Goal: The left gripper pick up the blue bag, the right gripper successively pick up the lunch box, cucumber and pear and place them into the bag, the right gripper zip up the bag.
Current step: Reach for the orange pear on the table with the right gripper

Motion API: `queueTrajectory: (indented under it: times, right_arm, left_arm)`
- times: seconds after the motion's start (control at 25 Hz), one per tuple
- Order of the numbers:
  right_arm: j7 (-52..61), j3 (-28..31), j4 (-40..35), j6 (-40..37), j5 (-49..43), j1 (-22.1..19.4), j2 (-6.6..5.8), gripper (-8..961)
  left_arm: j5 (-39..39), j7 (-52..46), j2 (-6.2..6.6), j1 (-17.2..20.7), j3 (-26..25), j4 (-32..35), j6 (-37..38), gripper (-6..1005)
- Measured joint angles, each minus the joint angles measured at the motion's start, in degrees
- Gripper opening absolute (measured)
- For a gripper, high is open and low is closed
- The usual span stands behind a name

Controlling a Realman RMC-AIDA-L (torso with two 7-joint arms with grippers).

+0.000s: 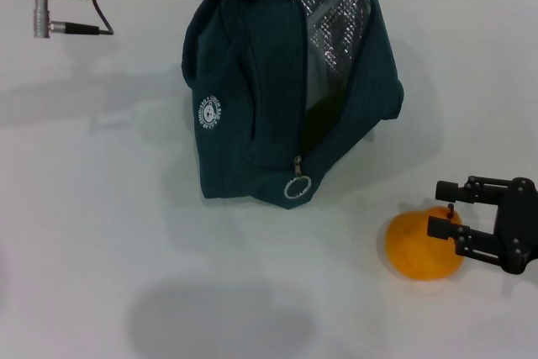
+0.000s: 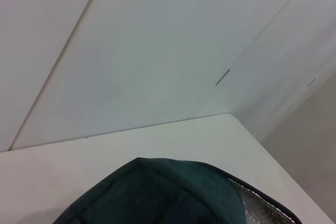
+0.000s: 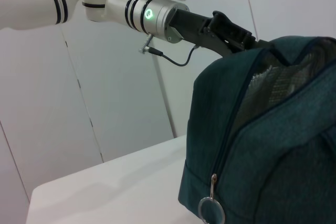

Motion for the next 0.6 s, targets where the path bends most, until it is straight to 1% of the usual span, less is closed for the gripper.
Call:
queueTrajectory:
  times: [0.36,0.6]
  right_arm:
    - [0.24,-0.13,-0.2,1.48,0.21,-0.05,-0.09,367]
    - [0.26,-0.17,-0.29,1.64,0.29,0.04,-0.09,265]
  left_arm:
    - [0.0,0.28,0.11,-0.12,0.0,0.0,-0.1,56]
    - [-0.01,0.28,0.11,-0.31,0.0,0.0,-0.17,56]
